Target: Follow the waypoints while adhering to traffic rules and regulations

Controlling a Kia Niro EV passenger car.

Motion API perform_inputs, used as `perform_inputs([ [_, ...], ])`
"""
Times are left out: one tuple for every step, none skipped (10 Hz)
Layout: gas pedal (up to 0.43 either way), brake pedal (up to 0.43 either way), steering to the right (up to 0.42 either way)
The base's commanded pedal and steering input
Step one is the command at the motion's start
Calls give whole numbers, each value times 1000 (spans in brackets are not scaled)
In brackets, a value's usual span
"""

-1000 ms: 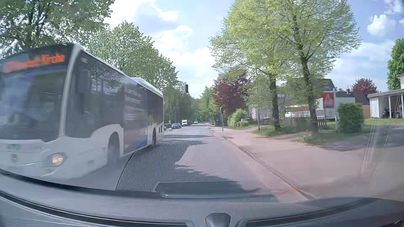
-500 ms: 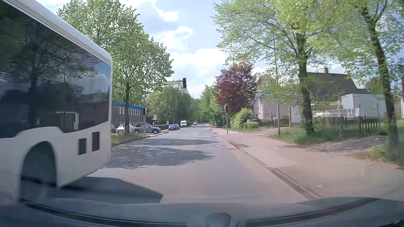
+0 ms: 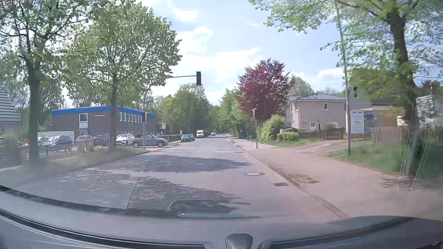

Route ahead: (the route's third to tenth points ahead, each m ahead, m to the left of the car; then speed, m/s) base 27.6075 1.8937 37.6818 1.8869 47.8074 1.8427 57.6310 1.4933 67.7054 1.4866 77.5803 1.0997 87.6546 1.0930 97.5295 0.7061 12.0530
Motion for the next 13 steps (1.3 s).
perform_inputs([
  [28, 0, 0],
  [28, 0, 0],
  [39, 0, 1],
  [39, 0, 1],
  [39, 0, 0],
  [39, 0, -1],
  [39, 0, -2],
  [39, 0, -2],
  [39, 0, -2],
  [39, 0, -2],
  [39, 0, -2],
  [47, 0, -2],
  [47, 0, -2],
])
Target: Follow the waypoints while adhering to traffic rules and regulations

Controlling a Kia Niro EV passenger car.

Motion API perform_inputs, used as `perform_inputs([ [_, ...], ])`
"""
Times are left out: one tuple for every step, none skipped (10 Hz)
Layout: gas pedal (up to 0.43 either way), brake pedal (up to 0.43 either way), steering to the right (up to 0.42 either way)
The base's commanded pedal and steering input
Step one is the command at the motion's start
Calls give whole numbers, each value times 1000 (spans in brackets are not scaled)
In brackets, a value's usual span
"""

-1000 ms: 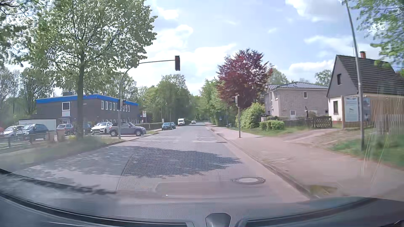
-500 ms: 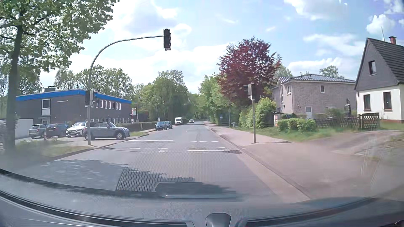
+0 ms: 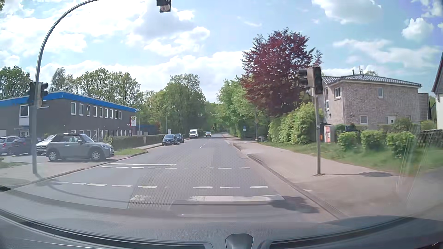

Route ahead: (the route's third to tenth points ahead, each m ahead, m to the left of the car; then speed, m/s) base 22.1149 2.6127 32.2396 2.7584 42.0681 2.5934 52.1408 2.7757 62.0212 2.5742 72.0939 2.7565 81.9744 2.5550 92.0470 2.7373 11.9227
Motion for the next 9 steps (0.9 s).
perform_inputs([
  [47, 0, -2],
  [47, 0, -2],
  [47, 0, -2],
  [47, 0, -2],
  [47, 0, -3],
  [47, 0, -3],
  [59, 0, -3],
  [59, 0, -3],
  [59, 0, -3],
])
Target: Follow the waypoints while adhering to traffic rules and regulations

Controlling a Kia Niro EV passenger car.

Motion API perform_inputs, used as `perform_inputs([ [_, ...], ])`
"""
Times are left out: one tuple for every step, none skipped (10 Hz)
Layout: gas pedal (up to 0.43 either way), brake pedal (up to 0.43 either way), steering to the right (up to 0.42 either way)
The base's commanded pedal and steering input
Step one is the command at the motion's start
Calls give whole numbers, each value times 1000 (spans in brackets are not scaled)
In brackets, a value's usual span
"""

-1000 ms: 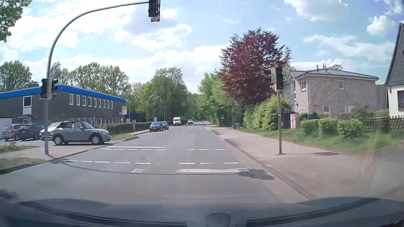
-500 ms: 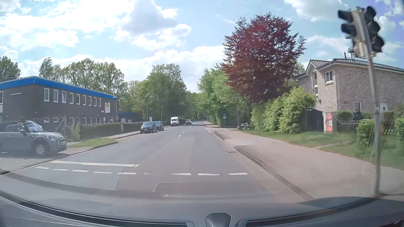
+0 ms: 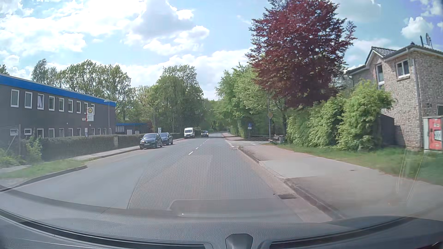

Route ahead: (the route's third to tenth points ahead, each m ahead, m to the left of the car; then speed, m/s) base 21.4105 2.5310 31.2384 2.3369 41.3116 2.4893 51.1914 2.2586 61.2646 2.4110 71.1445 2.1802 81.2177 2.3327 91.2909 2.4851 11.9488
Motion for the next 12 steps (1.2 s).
perform_inputs([
  [59, 0, -3],
  [59, 0, -3],
  [59, 0, -3],
  [59, 0, -3],
  [59, 0, -3],
  [67, 0, -3],
  [67, 0, -3],
  [67, 0, -3],
  [67, 0, -3],
  [67, 0, -3],
  [67, 0, -3],
  [67, 0, -3],
])
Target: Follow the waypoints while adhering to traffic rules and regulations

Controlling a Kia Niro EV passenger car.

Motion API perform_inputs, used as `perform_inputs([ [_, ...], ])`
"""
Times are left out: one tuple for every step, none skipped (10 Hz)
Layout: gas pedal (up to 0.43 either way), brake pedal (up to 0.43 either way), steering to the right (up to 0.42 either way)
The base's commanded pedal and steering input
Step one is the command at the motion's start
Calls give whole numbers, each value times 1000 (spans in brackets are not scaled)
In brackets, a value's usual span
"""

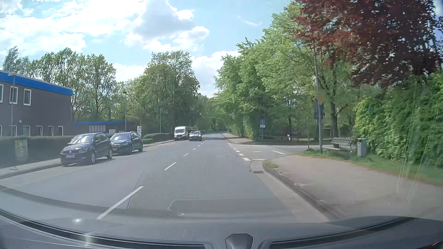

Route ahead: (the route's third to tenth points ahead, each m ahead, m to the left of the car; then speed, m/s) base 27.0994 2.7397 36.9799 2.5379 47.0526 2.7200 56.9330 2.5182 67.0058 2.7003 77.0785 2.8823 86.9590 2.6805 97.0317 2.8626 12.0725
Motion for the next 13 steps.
perform_inputs([
  [67, 0, -3],
  [67, 0, -3],
  [67, 0, -3],
  [67, 0, -3],
  [67, 0, -3],
  [67, 0, -3],
  [67, 0, -3],
  [67, 0, -3],
  [67, 0, -3],
  [67, 0, -3],
  [67, 0, -3],
  [67, 0, -3],
  [67, 0, -3],
])
